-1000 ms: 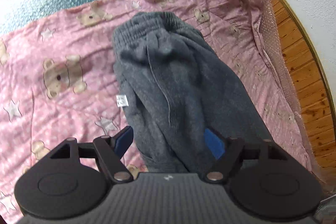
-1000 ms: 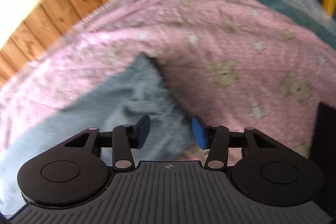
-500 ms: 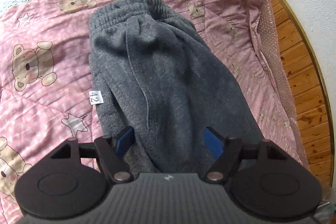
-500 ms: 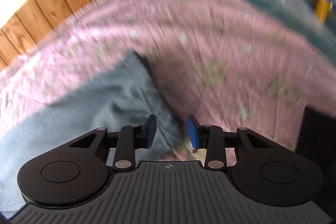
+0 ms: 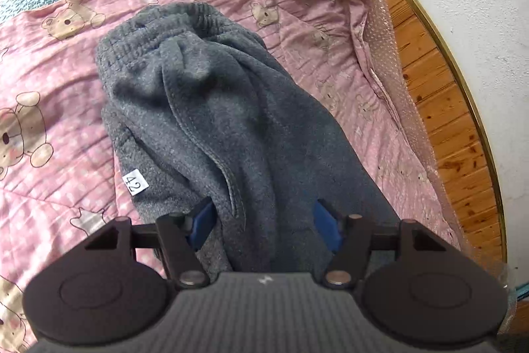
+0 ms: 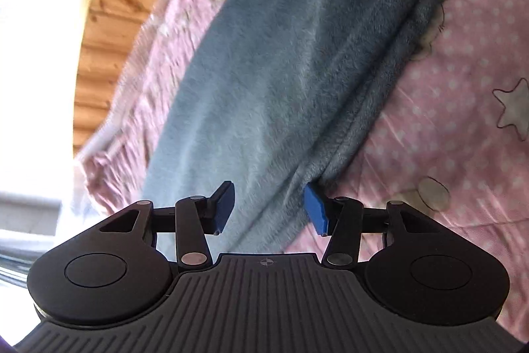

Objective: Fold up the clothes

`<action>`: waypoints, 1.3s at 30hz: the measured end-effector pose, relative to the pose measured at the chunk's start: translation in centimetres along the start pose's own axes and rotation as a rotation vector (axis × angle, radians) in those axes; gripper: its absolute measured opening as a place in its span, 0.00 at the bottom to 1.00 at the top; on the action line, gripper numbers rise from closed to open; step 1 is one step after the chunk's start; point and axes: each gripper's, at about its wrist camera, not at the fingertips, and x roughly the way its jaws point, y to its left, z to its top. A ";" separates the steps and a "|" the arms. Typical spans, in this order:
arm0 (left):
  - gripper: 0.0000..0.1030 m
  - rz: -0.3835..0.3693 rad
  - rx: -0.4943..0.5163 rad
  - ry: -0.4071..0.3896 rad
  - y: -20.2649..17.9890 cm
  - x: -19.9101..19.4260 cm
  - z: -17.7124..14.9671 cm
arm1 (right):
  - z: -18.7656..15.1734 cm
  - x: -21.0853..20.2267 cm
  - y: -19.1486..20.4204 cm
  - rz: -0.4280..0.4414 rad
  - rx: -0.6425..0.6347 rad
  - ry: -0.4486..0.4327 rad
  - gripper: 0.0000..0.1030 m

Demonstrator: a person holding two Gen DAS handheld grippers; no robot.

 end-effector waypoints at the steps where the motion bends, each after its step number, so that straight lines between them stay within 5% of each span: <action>1: 0.61 -0.003 0.000 0.002 0.1 0.0 0.2 | 0.2 -0.2 0.0 0.007 0.012 -0.025 0.51; 7: 0.61 0.000 -0.002 0.004 1.1 0.0 1.2 | 2.1 -1.1 -0.3 -0.026 0.058 -0.146 0.50; 9: 0.59 0.018 0.006 0.010 1.3 0.4 1.4 | 2.6 -0.9 -0.5 -0.054 0.055 -0.170 0.36; 10: 0.50 0.023 0.015 0.013 1.3 0.5 1.5 | 2.8 -0.9 -0.2 -0.061 0.043 -0.175 0.14; 11: 0.32 0.026 0.022 0.016 1.3 0.4 1.7 | 2.8 -0.9 0.3 -0.070 0.027 -0.183 0.05; 13: 0.08 0.023 0.027 0.019 1.7 -0.5 1.8 | 2.9 -1.3 1.3 -0.082 -0.006 -0.205 0.02; 15: 0.06 0.020 0.033 0.023 2.1 -1.4 1.9 | 2.5 -3.0 2.0 -0.086 -0.030 -0.223 0.00; 18: 0.06 0.015 0.041 0.029 2.7 -2.8 2.2 | 1.9 -5.2 2.6 -0.113 -0.069 -0.228 0.00; 25: 0.08 0.080 0.065 0.087 4.2 -1.8 1.3 | 0.6 -3.5 0.5 -0.329 -0.181 -0.131 0.00; 33: 0.08 0.104 0.139 0.102 4.1 -2.7 1.4 | 0.3 -3.6 3.3 -0.425 -0.269 -0.098 0.00; 35: 0.16 0.118 0.156 0.122 4.1 -2.9 1.3 | 0.1 -3.0 2.7 -0.457 -0.269 -0.062 0.01; 39: 0.26 0.145 0.271 0.075 2.7 -6.4 1.5 | 0.8 -6.0 3.5 -0.434 -0.276 -0.120 0.35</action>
